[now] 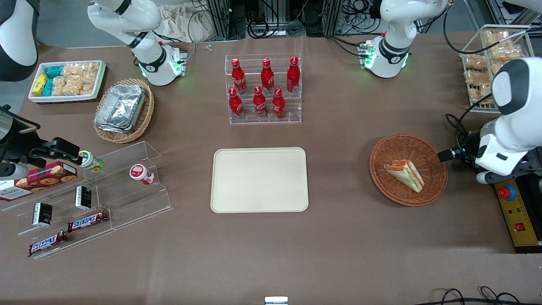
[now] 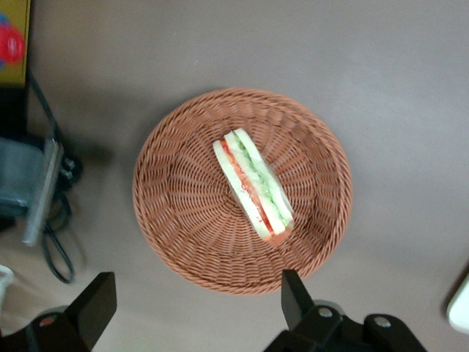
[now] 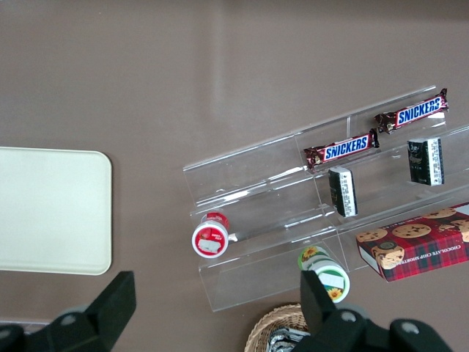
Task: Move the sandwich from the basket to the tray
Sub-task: 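Move the left gripper over the wrapped sandwich in the wicker basket, then lower the open left gripper around the sandwich's crust edge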
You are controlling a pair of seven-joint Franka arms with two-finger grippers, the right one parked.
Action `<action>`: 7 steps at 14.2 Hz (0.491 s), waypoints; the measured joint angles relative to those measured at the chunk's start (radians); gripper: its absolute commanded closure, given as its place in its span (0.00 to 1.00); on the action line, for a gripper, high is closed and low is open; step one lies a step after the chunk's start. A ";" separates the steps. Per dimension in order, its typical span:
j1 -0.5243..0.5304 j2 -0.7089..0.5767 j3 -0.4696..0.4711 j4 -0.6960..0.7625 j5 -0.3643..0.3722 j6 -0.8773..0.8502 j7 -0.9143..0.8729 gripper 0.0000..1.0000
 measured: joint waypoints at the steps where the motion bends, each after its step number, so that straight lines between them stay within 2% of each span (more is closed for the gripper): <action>1: 0.000 0.002 -0.002 -0.032 0.000 0.025 -0.072 0.00; 7: -0.010 0.038 -0.021 -0.191 -0.001 0.186 -0.324 0.00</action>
